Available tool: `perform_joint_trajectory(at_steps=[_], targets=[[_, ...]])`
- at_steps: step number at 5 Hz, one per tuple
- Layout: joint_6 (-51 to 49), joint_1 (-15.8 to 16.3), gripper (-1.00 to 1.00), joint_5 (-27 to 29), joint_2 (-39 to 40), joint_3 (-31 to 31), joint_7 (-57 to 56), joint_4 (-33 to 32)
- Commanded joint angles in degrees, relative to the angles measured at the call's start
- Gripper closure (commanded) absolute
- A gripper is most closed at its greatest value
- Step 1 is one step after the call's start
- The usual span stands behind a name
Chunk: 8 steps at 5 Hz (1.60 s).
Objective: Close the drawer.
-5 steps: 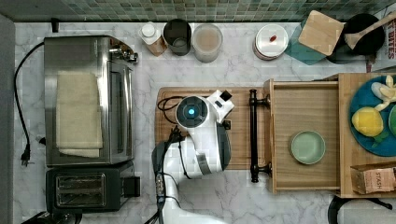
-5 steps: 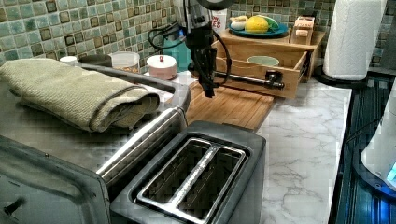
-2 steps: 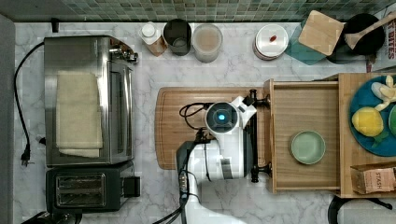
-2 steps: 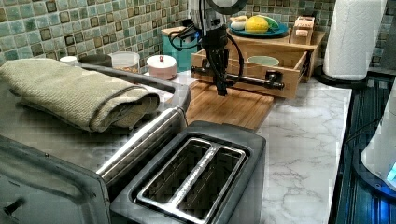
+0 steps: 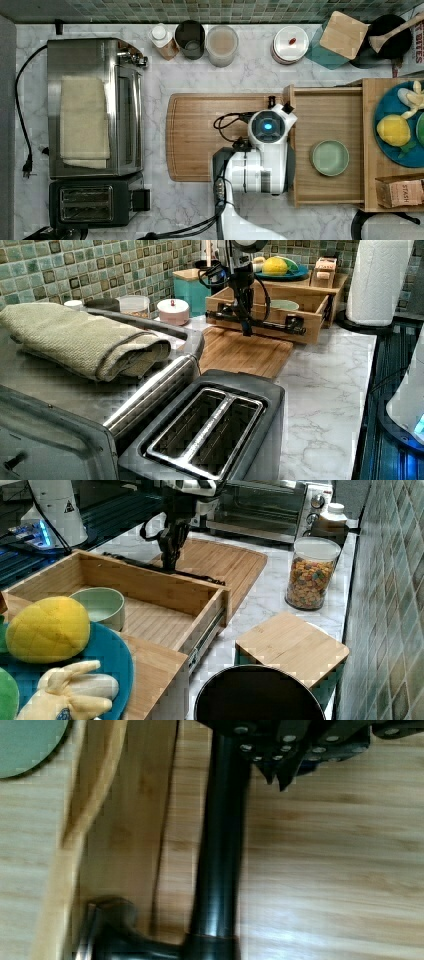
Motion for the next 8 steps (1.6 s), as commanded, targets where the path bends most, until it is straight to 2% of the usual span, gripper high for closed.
perform_joint_trajectory(at_steps=[1,2,3,4,5,6,8], targets=[[-0.10,-8.68,1.00,2.37,2.69,-6.52,-11.82,11.68],[0.38,-10.86,1.00,3.08,4.35,-9.39,-17.50,15.37],[1.78,-12.70,1.00,6.09,6.32,-12.24,-23.66,18.86],[8.39,-16.57,1.00,10.26,9.31,-12.35,-32.66,20.50],[11.66,-18.32,1.00,12.54,10.99,-13.35,-37.35,22.50],[12.45,-17.25,1.00,6.93,10.18,-15.68,-32.40,22.58],[15.52,-16.61,1.00,6.88,9.29,-16.44,-32.74,20.33]])
